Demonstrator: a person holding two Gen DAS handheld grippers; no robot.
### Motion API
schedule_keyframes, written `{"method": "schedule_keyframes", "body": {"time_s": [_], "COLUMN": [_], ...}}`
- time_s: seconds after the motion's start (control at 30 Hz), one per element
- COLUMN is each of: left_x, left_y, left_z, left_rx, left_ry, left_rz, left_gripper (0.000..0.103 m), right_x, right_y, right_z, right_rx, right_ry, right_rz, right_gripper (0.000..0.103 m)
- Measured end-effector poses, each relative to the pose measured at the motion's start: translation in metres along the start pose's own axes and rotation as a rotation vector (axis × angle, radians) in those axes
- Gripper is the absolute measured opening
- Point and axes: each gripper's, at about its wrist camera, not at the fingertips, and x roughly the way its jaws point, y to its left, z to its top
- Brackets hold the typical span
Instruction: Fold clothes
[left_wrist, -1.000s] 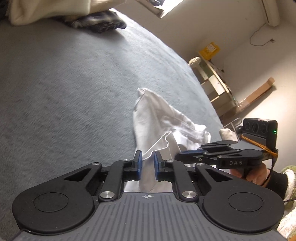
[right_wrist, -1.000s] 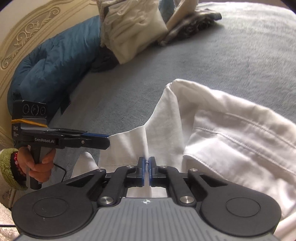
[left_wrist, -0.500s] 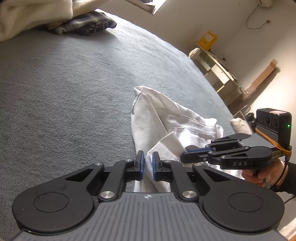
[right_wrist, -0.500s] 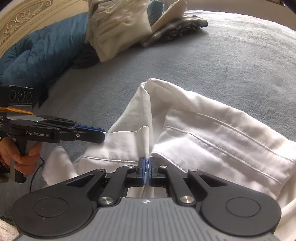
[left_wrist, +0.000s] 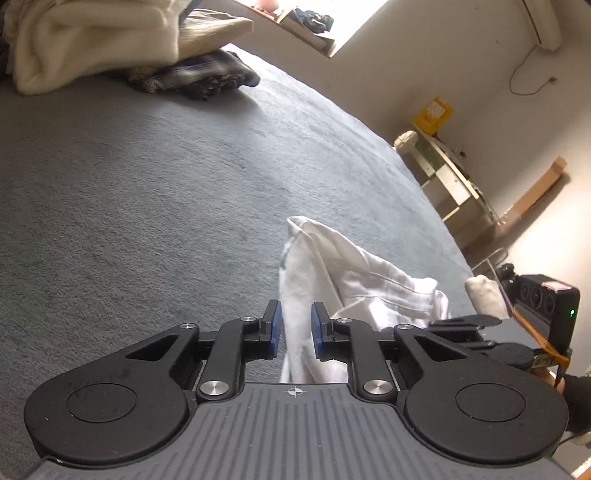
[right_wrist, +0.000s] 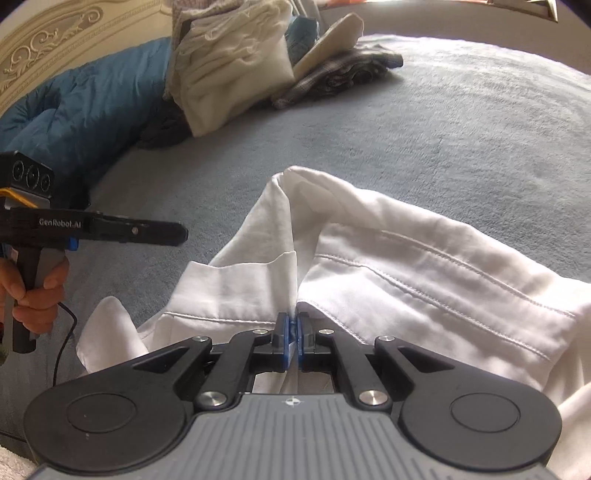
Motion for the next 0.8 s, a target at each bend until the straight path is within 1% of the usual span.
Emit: {"method": "schedule_keyframes", "body": {"time_s": [0.13,0.23,0.4,0.5,0.57,0.63,0.7,0.8], "left_x": [0.001,0.000,-0.005,0.002,0.013,0.026,0.034,0.038], "left_y": [-0.005,-0.009,-0.034,-0.058,-0.068,-0.072,-0.068,-0.062], "left_z": [-0.005,-0.007,-0.011,-0.021,-0.030,-0.040,-0.046,-0.048], "left_rx": [0.009,0.022,0.142,0.262,0.327,0.377,0.383,0.358], "left_ry": [0.009,0.004,-0.002,0.047,0.104,0.154,0.183,0.187], "left_rz": [-0.001,0.001,-0.038,-0.072,-0.061,-0.018,0.018,0.007], "left_gripper": [0.017,0.017,0.017,0.017,0.017,0.017,0.017,0.017], "right_x": [-0.014,-0.016,0.000,0.011,0.016,0.015,0.011,-0.004], "right_y": [0.003,0.004,0.004,0.005,0.006,0.005,0.004,0.002], "right_z": [-0.002,-0.003,-0.004,-0.008,-0.009,-0.009,-0.006,-0.002], "right_rx": [0.004,0.011,0.005,-0.012,-0.017,-0.009,0.000,0.022], "right_ry": [-0.047,-0.057,-0.037,-0.019,-0.012,-0.010,-0.007,-0.043], "right_rz": [-0.013,-0.018,-0.038,-0.056,-0.062,-0.061,-0.065,-0.062], "right_gripper": [0.004,0.004,0.004,0.004,0.004,0.005,0.008,0.010]}}
